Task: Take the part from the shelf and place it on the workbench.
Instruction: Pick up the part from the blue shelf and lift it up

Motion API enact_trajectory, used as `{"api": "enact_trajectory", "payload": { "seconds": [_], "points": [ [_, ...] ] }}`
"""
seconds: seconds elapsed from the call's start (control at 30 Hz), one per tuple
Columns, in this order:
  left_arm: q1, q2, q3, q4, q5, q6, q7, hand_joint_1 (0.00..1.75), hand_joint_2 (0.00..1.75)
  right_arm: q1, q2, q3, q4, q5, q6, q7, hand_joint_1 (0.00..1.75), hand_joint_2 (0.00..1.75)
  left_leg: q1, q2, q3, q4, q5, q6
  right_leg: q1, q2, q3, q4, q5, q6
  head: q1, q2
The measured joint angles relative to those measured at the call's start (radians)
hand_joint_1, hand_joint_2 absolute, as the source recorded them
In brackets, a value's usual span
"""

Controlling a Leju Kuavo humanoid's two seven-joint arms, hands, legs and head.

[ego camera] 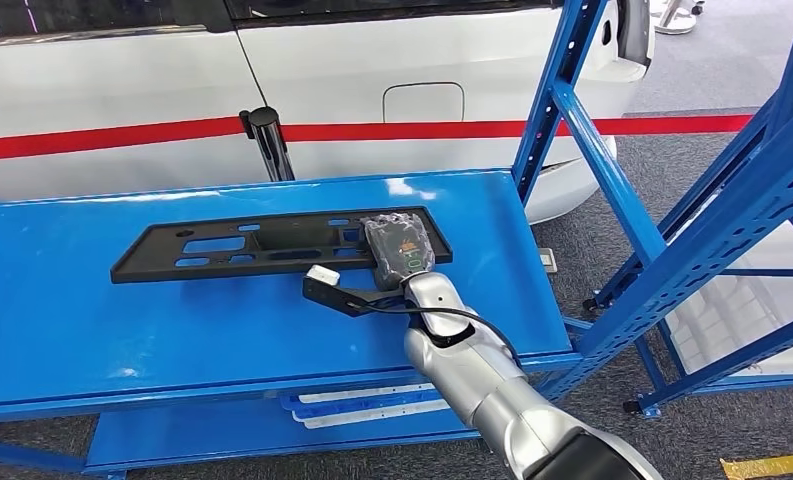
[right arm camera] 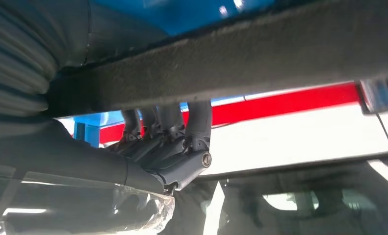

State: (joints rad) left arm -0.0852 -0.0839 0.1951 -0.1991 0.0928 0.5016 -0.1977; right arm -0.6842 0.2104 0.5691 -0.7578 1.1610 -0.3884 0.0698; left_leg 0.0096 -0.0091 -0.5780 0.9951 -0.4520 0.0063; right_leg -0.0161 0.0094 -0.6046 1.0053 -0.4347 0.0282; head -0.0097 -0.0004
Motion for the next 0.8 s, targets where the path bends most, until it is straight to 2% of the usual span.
{"api": "enact_trajectory", "payload": {
  "seconds": [0.2,0.33,0.43,0.57,0.7,0.8],
  "points": [
    [-0.004,0.0,0.021,-0.003,0.016,-0.027,-0.073,0.0,0.0,0.073,-0.02,-0.05,-0.18,-0.043,0.017,-0.046,1.75,1.75,0.0,0.0,0.0,0.0,0.0,0.0,0.0,0.001,0.0,0.0,0.0,0.0,0.0,0.0],
    [-0.005,0.0,0.05,-0.005,0.04,-0.136,-0.131,0.0,0.0,0.13,-0.041,-0.073,-0.4,-0.11,0.033,-0.099,1.75,1.75,0.0,0.0,-0.001,0.0,0.0,0.0,0.0,0.0,-0.001,0.0,0.0,0.0,0.0,0.0],
    [-0.006,-0.001,0.063,-0.006,0.037,-0.178,-0.152,0.0,0.0,0.152,-0.062,-0.085,-0.587,-0.15,0.061,-0.109,1.75,1.75,0.0,0.0,-0.001,0.0,0.0,0.0,0.0,0.001,-0.001,0.0,0.0,0.0,0.0,0.0],
    [-0.011,-0.001,0.065,-0.008,0.0,-0.27,-0.204,0.0,0.0,0.178,-0.095,-0.094,-0.789,-0.183,0.049,-0.137,1.75,1.75,0.0,0.0,-0.001,0.0,-0.001,0.001,0.0,0.0,-0.001,0.0,0.0,0.0,0.0,0.0],
    [-0.019,-0.004,0.059,-0.008,-0.024,-0.402,-0.244,0.0,1.75,0.189,-0.131,-0.094,-0.98,-0.204,0.05,-0.145,1.75,1.75,0.0,0.0,-0.001,0.0,-0.001,0.0,0.0,0.001,-0.001,0.0,0.0,0.0,0.0,0.0],
    [-0.023,-0.008,0.055,-0.008,-0.032,-0.434,-0.249,0.0,1.75,0.193,-0.15,-0.094,-1.075,-0.206,0.051,-0.141,1.75,1.75,0.0,0.0,-0.001,0.0,-0.002,0.0,0.0,0.001,-0.001,0.0,0.0,0.0,0.0,0.0]
  ]
}}
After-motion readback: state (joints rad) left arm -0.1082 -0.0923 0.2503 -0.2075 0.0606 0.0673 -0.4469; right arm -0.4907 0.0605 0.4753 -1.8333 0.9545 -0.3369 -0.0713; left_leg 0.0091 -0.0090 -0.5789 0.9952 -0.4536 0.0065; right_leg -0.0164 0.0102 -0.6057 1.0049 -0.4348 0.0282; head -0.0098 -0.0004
